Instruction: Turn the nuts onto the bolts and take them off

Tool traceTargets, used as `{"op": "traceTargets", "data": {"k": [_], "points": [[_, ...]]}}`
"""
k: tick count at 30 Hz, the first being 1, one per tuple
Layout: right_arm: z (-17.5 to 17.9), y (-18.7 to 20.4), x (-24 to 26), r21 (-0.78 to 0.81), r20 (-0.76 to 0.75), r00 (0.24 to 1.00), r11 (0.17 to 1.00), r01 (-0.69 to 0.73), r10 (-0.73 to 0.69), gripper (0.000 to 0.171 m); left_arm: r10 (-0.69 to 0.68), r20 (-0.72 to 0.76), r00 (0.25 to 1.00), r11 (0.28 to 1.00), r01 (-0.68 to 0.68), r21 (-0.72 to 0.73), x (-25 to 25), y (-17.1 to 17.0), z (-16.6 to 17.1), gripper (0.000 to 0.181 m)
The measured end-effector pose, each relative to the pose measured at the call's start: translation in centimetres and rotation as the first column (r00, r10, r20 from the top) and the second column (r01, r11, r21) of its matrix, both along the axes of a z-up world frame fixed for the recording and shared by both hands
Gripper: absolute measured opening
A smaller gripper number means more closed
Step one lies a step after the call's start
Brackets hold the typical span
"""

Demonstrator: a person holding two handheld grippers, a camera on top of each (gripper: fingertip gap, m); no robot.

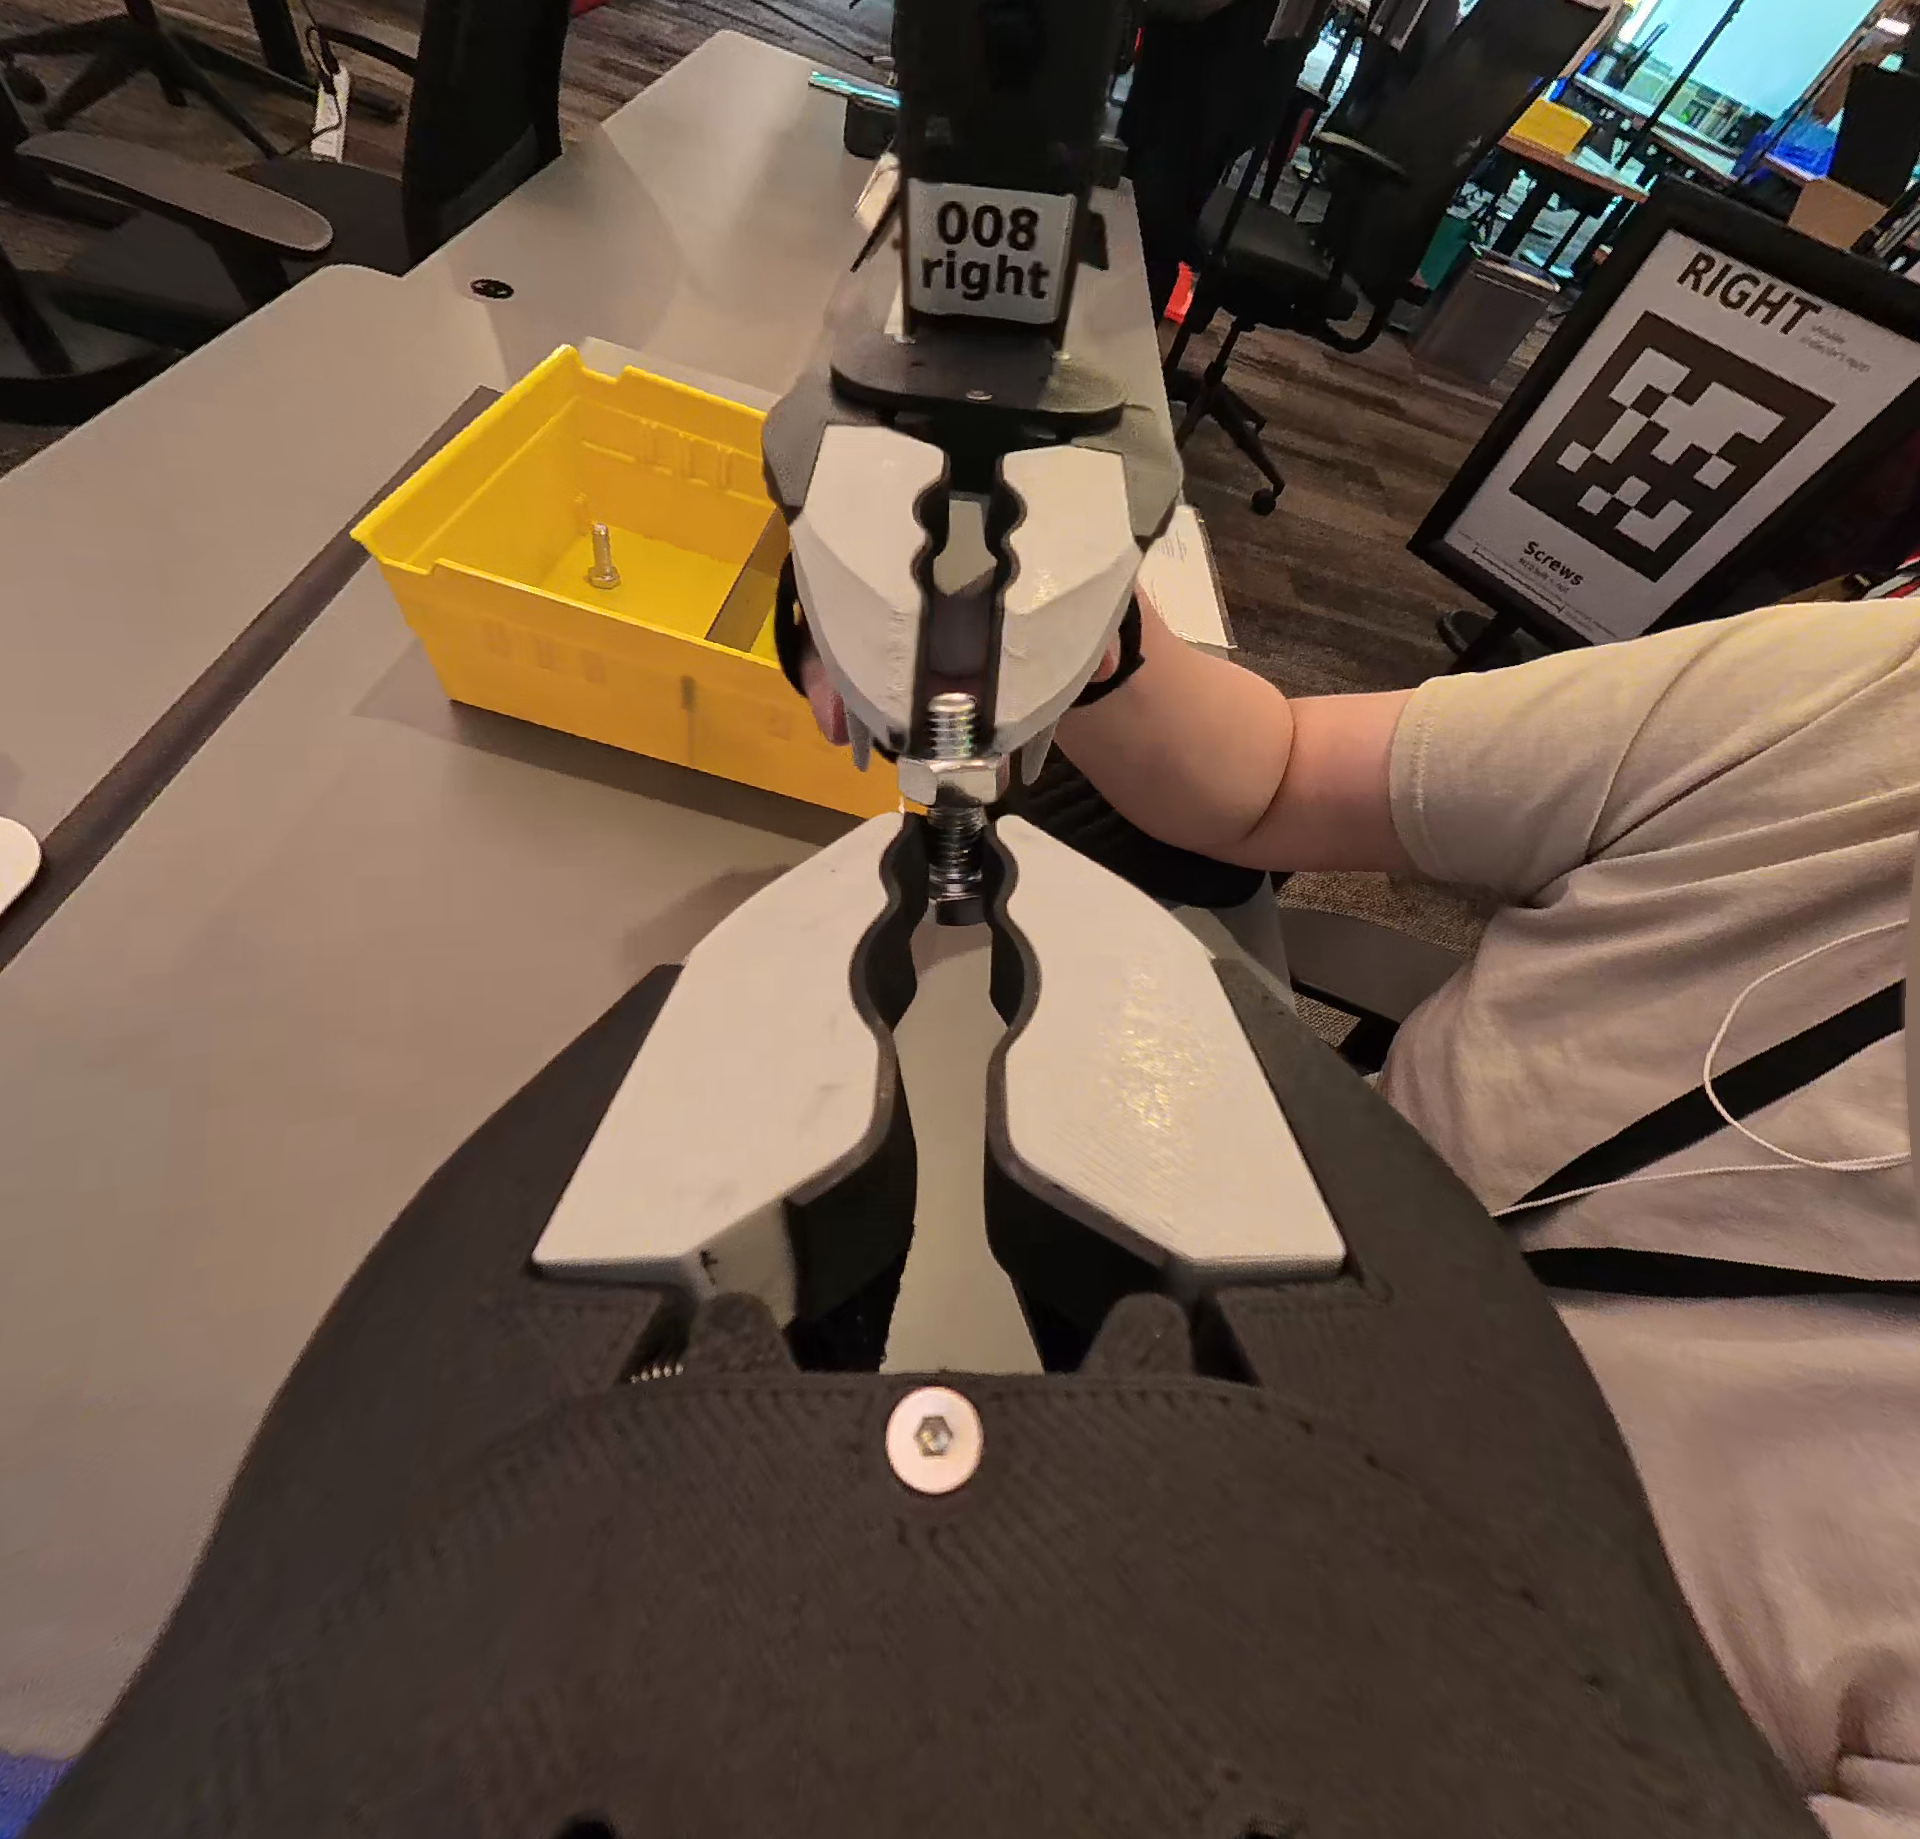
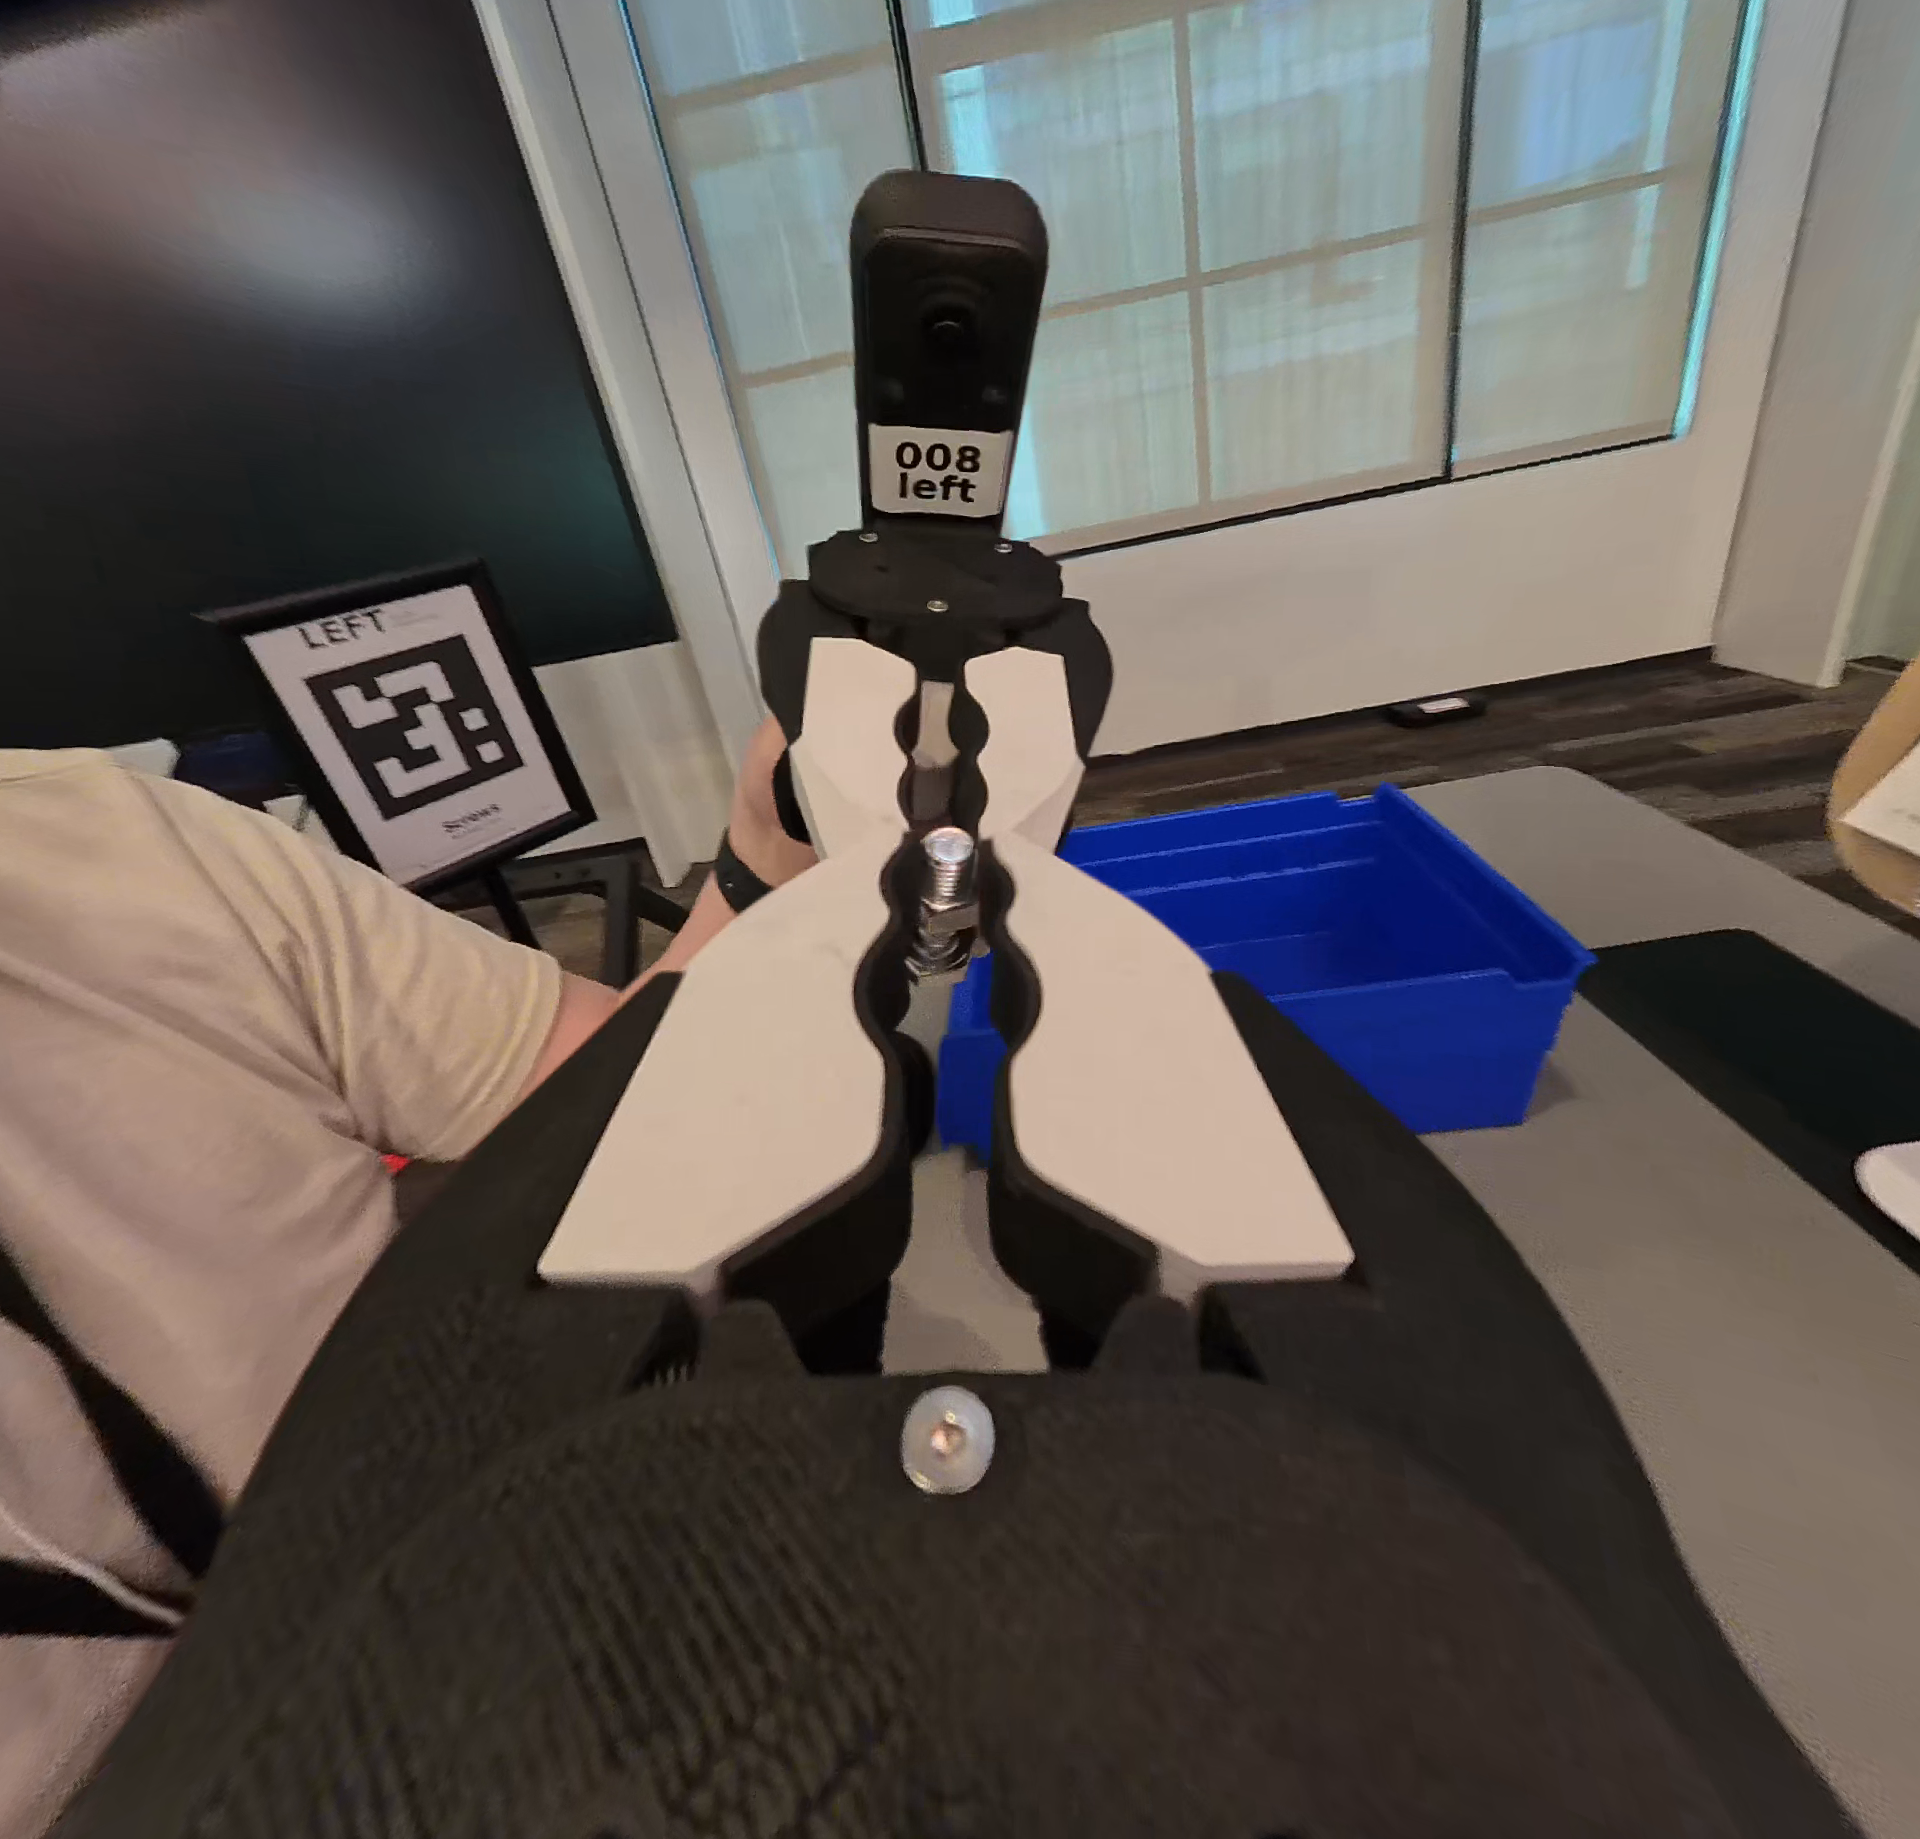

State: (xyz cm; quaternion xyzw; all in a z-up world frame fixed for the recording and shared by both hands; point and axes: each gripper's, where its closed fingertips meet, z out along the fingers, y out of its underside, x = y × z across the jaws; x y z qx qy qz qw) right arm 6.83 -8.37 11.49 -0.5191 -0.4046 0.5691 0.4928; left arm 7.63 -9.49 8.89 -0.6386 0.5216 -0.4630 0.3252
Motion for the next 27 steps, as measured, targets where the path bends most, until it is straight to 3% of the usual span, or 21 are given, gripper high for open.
{"op": "traceTargets", "data": {"k": [5, 11, 14, 16, 27], "points": [[0.0, -0.4, 0.2, 0.017, 0.020, 0.999, 0.999, -0.032, 0.032, 0.010, -0.045, 0.030, 0.999, 0.998, 0.046, -0.040, 0.3, -0.4, 0.1, 0.010], [0.1, -0.8, 1.0, 0.136, 0.098, 0.995, 0.991, -0.001, -0.013, 0.010, -0.099, 0.061, 0.993, 0.995, 0.100, -0.019, 0.5, -0.4, -0.4, 0.042], [0.2, -1.5, 1.5, 0.177, 0.127, 0.992, 0.983, -0.036, 0.014, 0.010, -0.185, 0.038, 0.982, 0.982, 0.186, -0.021, 1.2, -1.4, -1.4, 0.042], [0.2, -1.6, 1.8, 0.197, 0.136, 0.991, 0.980, -0.038, 0.011, 0.010, -0.222, 0.054, 0.973, 0.975, 0.223, -0.012, 1.8, -2.0, -1.4, 0.031], [0.3, -1.4, 2.5, 0.221, 0.128, 0.992, 0.975, -0.037, 0.008, 0.010, -0.201, 0.109, 0.973, 0.979, 0.204, -0.017, 3.3, -1.4, -1.4, 0.018]]}}
